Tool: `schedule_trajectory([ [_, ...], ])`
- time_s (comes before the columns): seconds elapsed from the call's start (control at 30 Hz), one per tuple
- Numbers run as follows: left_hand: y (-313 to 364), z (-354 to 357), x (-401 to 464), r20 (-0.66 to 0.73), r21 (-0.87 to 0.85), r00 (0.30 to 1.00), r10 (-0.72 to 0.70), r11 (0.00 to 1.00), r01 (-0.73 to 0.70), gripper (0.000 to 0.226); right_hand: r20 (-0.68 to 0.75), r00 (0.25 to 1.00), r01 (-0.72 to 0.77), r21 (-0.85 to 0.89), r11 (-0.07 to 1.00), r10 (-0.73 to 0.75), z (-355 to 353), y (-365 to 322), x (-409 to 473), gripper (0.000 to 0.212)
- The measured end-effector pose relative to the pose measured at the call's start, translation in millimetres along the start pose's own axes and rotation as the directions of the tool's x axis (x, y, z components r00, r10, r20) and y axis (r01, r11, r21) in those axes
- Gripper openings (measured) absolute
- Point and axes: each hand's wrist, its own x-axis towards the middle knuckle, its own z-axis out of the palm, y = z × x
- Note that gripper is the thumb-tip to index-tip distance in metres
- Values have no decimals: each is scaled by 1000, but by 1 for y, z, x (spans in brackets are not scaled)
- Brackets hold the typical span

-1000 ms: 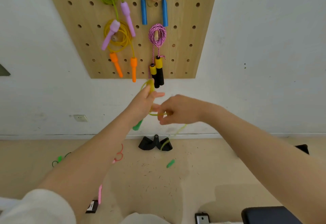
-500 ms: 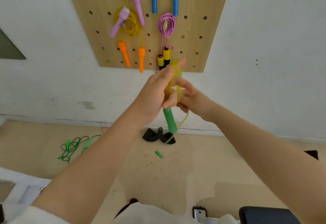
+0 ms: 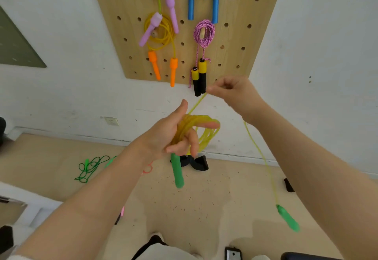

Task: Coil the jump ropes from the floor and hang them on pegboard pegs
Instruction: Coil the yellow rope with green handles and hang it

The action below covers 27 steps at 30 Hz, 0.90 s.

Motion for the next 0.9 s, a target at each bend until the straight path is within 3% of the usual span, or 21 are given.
schedule_trajectory([
  [0.07, 11, 6, -6, 43, 8, 998, 54, 999, -54, 75, 180, 980, -85, -27, 996, 89, 10, 21, -3, 16],
  [0.17, 16, 3, 0, -190, 86, 969, 159, 986, -145, 58, 311, 938, -142, -59, 988, 154, 29, 40, -11, 31],
  [0.23, 14, -13, 8, -352, -76, 902, 248, 954, -292, 47, 337, 926, -109, -187, 976, 168, 38, 44, -15, 33],
  [0.3, 9, -37, 15, -505, -246, 825, 254, 874, -420, 38, 509, 832, -12, -381, 925, 220, 44, 45, -19, 28],
  [0.37, 2, -60, 21, -653, -202, 735, 183, 893, -402, 30, 679, 684, 96, -446, 890, 266, 51, 36, -23, 25],
  [0.43, -8, -71, 23, -743, -32, 657, 130, 973, -228, 33, 749, 636, 209, -397, 894, 184, 56, 17, -19, 25],
  [0.5, -16, -75, 20, -741, 92, 664, 102, 995, -50, 40, 737, 676, 301, -291, 908, 12, 60, -7, -5, 22],
  [0.6, -13, -75, 8, -600, 216, 796, 75, 974, 71, 42, 515, 835, 300, -128, 945, -195, 65, -31, 33, 17],
  [0.63, -10, -77, 4, -535, 200, 842, 71, 979, 45, 45, 407, 887, 273, -76, 959, -220, 67, -34, 48, 14],
  [0.7, -2, -83, -4, -390, 10, 917, 87, 996, -90, 66, 230, 947, 225, 14, 974, -222, 77, -33, 75, 13],
  [0.77, 10, -96, -12, -278, -121, 947, 160, 972, -200, 79, 166, 972, 164, 38, 986, -168, 93, -25, 97, 17],
  [0.83, 26, -112, -19, -236, -131, 941, 243, 951, -279, 73, 224, 969, 104, -4, 995, -101, 115, -11, 114, 25],
  [0.9, 41, -135, -25, -283, -103, 901, 330, 923, -371, 60, 360, 932, 71, -105, 992, -28, 140, 4, 126, 26],
])
